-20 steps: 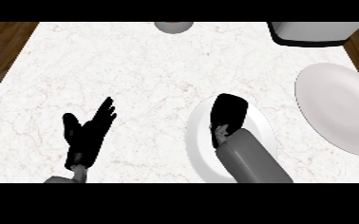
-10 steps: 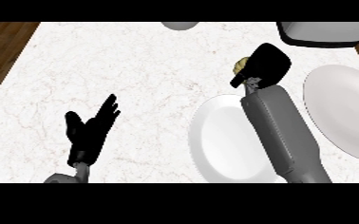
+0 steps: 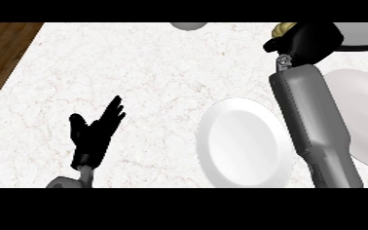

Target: Pick the squash from the plate and place it in the plate

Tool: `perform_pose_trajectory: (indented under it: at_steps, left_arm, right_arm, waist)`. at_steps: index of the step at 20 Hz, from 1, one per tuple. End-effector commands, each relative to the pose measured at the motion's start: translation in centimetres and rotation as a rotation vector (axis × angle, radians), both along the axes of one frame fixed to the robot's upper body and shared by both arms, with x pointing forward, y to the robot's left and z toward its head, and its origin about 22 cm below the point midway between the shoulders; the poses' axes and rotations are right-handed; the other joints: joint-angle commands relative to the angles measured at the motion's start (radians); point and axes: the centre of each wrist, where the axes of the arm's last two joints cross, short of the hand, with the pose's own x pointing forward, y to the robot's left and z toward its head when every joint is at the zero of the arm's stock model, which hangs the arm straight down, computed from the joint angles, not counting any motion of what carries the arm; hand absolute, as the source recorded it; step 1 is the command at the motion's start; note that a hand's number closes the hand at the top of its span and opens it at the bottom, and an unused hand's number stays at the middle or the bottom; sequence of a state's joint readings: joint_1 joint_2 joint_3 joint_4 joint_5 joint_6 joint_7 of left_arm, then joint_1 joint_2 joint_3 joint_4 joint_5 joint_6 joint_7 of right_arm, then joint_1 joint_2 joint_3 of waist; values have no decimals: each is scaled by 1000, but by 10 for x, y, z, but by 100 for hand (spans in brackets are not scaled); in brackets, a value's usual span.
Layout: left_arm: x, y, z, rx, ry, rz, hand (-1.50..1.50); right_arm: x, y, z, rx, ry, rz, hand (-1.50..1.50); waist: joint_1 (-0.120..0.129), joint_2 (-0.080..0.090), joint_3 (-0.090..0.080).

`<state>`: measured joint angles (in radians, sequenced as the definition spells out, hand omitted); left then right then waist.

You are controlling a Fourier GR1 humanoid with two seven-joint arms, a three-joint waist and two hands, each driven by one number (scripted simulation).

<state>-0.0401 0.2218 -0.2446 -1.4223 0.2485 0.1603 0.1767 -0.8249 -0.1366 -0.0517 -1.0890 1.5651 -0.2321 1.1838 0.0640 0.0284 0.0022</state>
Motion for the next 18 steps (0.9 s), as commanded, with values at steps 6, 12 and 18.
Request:
perform_pose_trajectory:
  at_steps: [6,12,18]
  left_arm:
    - [-8,-3,-12,4,29,13,0]
    - [-5,9,-6,-1,29,32,0]
    - [-14,7,-11,-4,35,31,0]
  right_arm:
    - [-6,-32,-4,144,-424,-276,150]
    - [-20,-79,-44,59,-478,-368,150]
    - [-45,-138,-69,-42,-522,-480,150]
  waist:
    - [-31,-6,0]
    - [-38,-9,0]
    - [-48,-18,0]
